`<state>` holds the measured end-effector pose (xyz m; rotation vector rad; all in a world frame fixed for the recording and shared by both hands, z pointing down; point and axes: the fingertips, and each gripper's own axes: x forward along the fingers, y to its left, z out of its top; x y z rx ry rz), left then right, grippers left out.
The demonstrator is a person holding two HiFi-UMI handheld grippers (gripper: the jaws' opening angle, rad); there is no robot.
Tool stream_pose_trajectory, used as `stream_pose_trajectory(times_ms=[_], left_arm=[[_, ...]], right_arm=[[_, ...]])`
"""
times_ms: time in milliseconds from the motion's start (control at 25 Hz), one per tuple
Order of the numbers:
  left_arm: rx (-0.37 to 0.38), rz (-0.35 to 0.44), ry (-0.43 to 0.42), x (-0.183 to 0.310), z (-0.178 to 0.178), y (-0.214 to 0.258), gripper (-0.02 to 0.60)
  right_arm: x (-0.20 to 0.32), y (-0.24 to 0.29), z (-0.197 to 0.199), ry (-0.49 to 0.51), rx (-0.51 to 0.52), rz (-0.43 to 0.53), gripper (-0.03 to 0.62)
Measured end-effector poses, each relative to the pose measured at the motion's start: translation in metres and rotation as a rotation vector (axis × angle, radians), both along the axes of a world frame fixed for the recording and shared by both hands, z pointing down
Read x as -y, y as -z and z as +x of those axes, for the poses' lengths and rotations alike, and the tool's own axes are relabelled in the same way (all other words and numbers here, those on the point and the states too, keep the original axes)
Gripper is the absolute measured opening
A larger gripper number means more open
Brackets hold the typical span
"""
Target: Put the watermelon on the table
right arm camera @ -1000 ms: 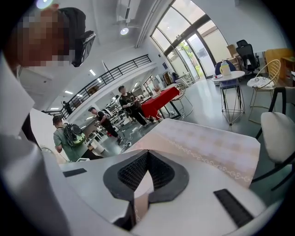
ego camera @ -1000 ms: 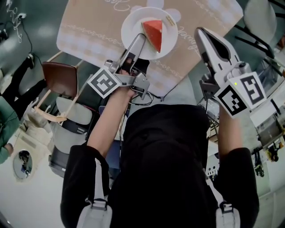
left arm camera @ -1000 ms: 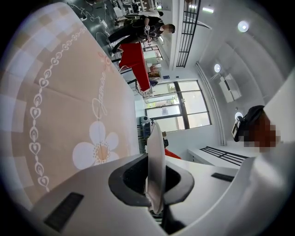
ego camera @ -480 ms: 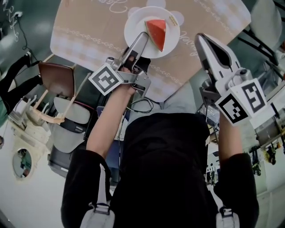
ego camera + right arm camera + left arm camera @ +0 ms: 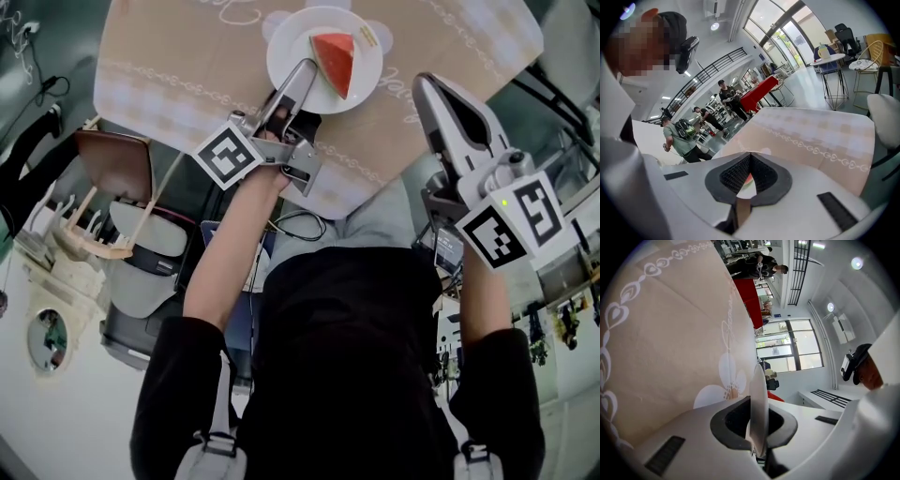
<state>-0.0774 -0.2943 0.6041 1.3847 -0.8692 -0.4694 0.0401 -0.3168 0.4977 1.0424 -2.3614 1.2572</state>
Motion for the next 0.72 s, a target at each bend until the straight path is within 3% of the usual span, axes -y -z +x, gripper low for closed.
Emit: stream_pose_trajectory(times_ms=[720], left_arm=[[-0.001,-0.129,0.034,0.004,-0.003,-0.023,0.020]], right_arm=[[-0.002,-0.010,-0.001,0.004,0.027,-0.025,0.011]])
